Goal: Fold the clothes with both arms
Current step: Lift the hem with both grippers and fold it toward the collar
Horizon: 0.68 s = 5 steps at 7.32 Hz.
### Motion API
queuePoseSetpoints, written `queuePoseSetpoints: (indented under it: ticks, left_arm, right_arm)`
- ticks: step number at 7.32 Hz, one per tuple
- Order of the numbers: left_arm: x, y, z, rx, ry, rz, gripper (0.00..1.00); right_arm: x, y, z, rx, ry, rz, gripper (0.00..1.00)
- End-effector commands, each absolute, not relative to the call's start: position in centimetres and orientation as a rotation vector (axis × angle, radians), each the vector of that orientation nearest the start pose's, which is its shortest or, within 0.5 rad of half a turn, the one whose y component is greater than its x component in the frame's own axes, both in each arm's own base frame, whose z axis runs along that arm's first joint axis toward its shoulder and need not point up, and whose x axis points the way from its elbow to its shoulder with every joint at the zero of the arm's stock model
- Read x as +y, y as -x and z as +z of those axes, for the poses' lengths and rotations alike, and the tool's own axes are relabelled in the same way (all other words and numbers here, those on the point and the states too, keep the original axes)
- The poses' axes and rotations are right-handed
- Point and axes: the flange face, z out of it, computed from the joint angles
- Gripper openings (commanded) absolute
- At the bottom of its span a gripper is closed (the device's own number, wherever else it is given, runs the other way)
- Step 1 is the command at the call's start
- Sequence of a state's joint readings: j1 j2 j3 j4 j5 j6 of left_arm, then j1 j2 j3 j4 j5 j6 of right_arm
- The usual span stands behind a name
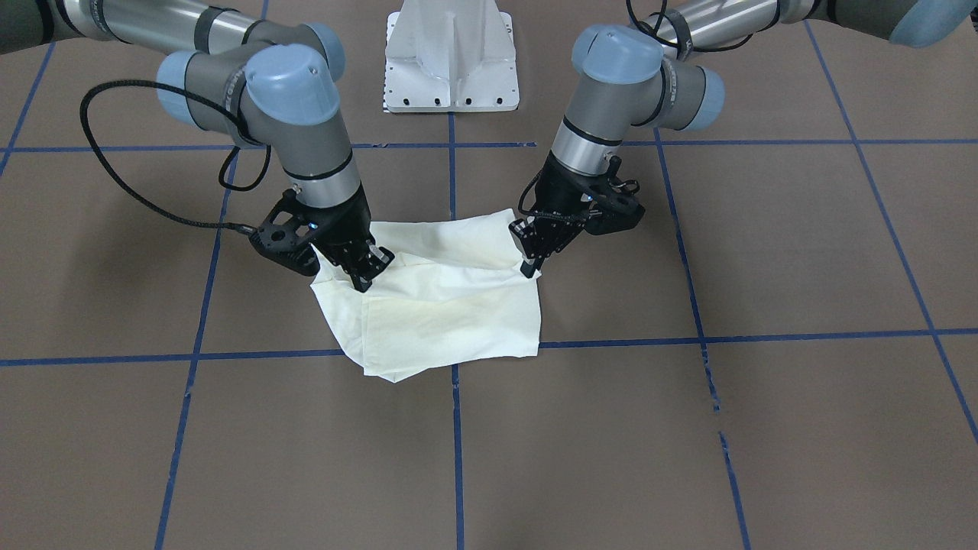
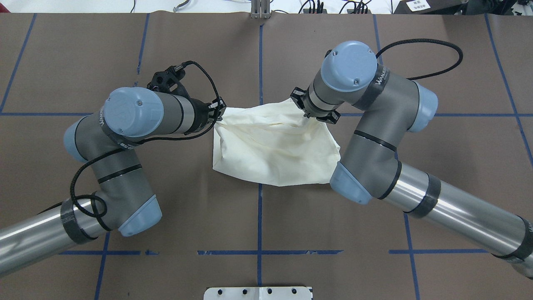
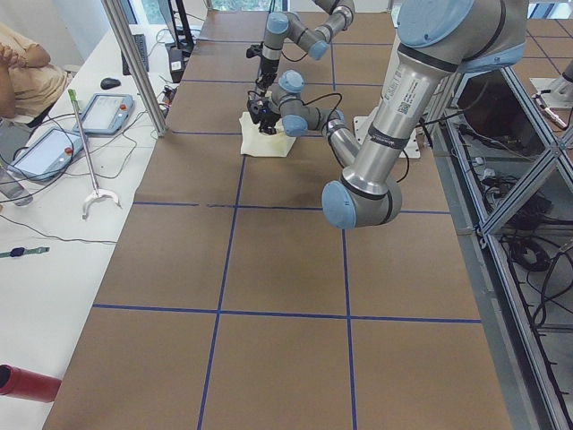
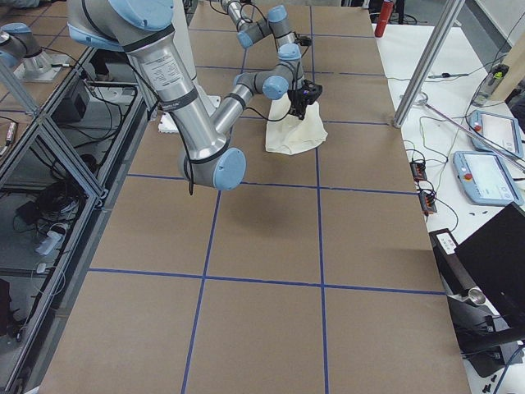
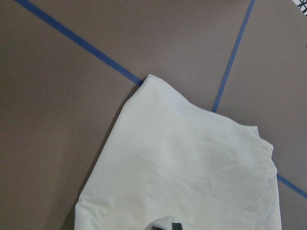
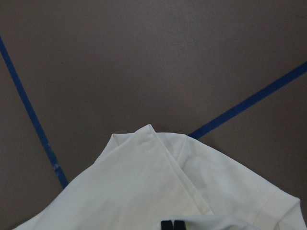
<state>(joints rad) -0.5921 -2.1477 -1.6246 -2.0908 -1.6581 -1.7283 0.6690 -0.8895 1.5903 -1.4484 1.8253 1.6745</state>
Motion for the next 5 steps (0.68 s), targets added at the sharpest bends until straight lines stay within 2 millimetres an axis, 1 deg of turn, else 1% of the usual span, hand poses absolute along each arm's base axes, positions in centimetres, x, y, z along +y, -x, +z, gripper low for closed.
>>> queuePoseSetpoints:
  ticks: [1,2,3,4,5]
  left_arm:
    - [-51.5,-52.2,26.0,1.154,-0.199,-0.609,0.0]
    - [-53.1,-52.7,27.1,1.152,-0.229,-0.594,0.0]
    - [-53.9,-53.2,28.0,1.145,-0.24,-0.587,0.0]
    - [-53.9,-53.2,27.6,1.154,-0.243,-0.586,0.0]
    - [-53.9,-53.4,27.6,1.154,-0.241,-0.583,0.0]
  right_arm:
    - [-55.7,50.5,25.0,-0.868,-0.001,0.596,0.0]
    - [-56.7,50.1,25.7,-0.885,-0.001,0.564,0.0]
    - [-57.2,50.0,26.2,-0.881,-0.022,0.51,0.0]
    - [-58.9,48.0,24.8,-0.901,-0.046,0.511,0.16]
    - [-60.4,45.4,23.5,-0.941,-0.012,0.515,0.22]
